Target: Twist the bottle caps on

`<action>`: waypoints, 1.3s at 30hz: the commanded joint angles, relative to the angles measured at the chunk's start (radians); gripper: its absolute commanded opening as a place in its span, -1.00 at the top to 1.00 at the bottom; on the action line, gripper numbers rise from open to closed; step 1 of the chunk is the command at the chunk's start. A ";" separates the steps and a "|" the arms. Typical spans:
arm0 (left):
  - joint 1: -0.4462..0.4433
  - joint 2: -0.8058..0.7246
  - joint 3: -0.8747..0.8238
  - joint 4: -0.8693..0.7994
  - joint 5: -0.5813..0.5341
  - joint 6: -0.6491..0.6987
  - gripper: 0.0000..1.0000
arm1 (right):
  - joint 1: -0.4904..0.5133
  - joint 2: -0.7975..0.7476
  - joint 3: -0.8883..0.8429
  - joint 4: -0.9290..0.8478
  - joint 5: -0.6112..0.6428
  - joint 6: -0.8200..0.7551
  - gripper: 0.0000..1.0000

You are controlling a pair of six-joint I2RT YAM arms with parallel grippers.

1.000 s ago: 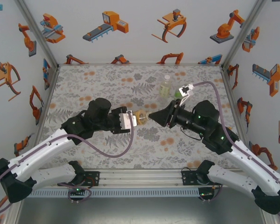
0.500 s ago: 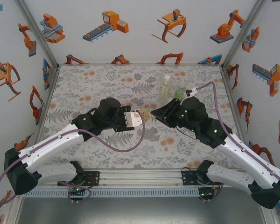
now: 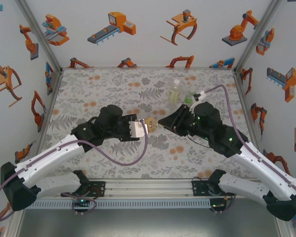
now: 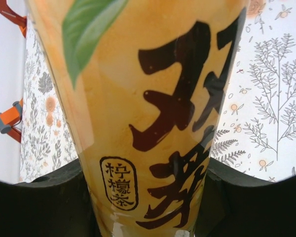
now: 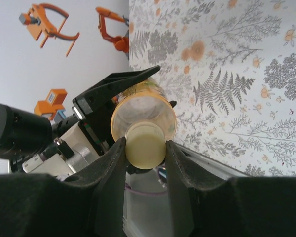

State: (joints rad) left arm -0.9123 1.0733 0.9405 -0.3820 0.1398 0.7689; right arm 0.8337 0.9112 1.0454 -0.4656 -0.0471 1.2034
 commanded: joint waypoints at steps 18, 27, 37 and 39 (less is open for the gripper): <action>-0.024 -0.017 0.014 0.091 0.115 0.000 1.00 | 0.002 0.050 0.098 -0.116 0.007 -0.084 0.36; -0.023 -0.012 0.012 0.060 0.126 -0.006 1.00 | 0.002 0.030 0.149 -0.123 0.015 -0.184 -0.10; -0.022 -0.029 0.013 0.030 0.145 -0.004 1.00 | 0.002 -0.028 0.247 -0.205 0.019 -0.533 -0.14; -0.021 -0.033 0.013 0.013 0.159 0.001 1.00 | 0.002 -0.044 0.262 -0.203 -0.042 -0.715 -0.12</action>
State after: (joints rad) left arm -0.9337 1.0649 0.9466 -0.3546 0.2508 0.7643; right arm 0.8326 0.8974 1.2621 -0.6487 -0.0410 0.7647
